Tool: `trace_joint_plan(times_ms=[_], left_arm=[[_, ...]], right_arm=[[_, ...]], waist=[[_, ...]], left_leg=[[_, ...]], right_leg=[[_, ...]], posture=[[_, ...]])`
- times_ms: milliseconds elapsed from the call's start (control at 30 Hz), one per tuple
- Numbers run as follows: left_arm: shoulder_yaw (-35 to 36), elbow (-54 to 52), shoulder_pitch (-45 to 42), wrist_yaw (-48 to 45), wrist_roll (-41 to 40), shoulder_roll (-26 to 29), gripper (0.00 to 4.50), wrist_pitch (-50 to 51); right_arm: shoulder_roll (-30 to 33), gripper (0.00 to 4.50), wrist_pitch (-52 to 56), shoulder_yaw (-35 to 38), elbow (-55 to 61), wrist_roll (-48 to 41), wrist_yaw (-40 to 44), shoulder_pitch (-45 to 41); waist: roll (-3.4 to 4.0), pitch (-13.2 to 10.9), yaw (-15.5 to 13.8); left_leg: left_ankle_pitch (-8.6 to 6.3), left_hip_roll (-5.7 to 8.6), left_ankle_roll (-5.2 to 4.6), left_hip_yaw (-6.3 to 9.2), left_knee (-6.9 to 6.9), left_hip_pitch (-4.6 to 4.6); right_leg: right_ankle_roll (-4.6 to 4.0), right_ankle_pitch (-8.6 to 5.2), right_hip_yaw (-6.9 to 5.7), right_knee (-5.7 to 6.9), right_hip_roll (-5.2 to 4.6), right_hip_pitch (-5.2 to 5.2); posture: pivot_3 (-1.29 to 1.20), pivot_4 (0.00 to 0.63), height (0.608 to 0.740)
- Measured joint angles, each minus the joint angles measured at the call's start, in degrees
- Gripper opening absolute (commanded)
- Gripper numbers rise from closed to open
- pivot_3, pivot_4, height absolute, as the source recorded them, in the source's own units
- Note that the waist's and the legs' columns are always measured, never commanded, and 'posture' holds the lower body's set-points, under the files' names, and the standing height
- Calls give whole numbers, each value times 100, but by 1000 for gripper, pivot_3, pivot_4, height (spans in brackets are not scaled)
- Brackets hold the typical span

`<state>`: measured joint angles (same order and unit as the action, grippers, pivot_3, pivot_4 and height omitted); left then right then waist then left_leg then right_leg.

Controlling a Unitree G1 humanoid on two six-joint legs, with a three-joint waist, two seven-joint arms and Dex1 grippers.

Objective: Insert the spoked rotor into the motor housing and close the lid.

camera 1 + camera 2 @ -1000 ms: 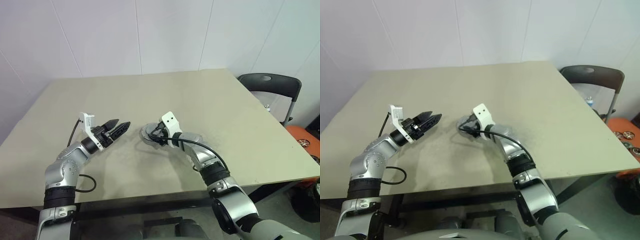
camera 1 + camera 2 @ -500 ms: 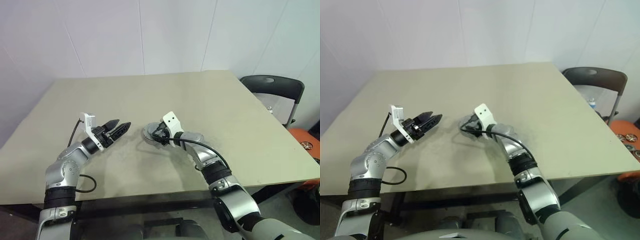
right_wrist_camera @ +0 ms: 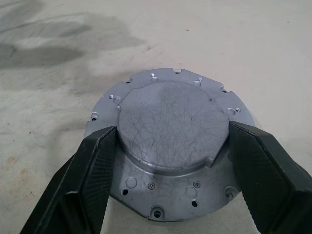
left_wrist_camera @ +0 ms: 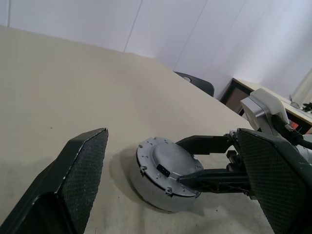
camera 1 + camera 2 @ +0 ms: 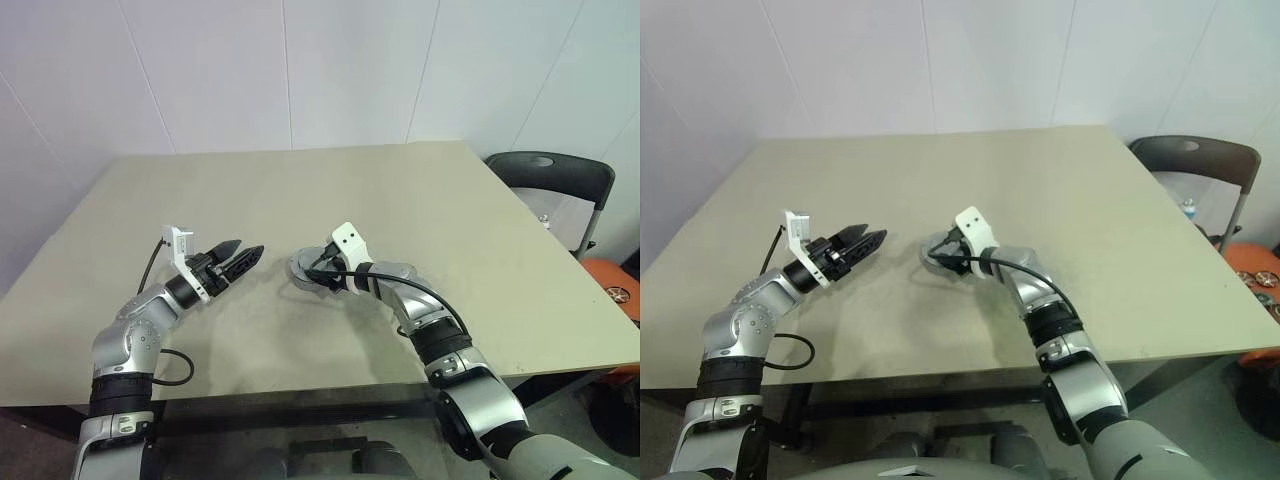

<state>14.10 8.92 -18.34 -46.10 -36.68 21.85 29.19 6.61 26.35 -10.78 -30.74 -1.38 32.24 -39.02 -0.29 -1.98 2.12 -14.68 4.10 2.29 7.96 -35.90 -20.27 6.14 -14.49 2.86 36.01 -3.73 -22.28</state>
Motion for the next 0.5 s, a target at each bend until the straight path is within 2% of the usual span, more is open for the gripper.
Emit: trace_joint_plan(times_ms=[500], left_arm=[[-158, -112, 72, 2, 25, 0, 4500, 3]], right_arm=[[87, 3225, -191, -228, -208, 44, -81, -90]], waist=[[3, 1, 1]], left_leg=[[-1, -3, 3, 4, -18, 9]], right_leg=[[12, -11, 0, 2, 0, 10]], posture=[[0, 0, 740]])
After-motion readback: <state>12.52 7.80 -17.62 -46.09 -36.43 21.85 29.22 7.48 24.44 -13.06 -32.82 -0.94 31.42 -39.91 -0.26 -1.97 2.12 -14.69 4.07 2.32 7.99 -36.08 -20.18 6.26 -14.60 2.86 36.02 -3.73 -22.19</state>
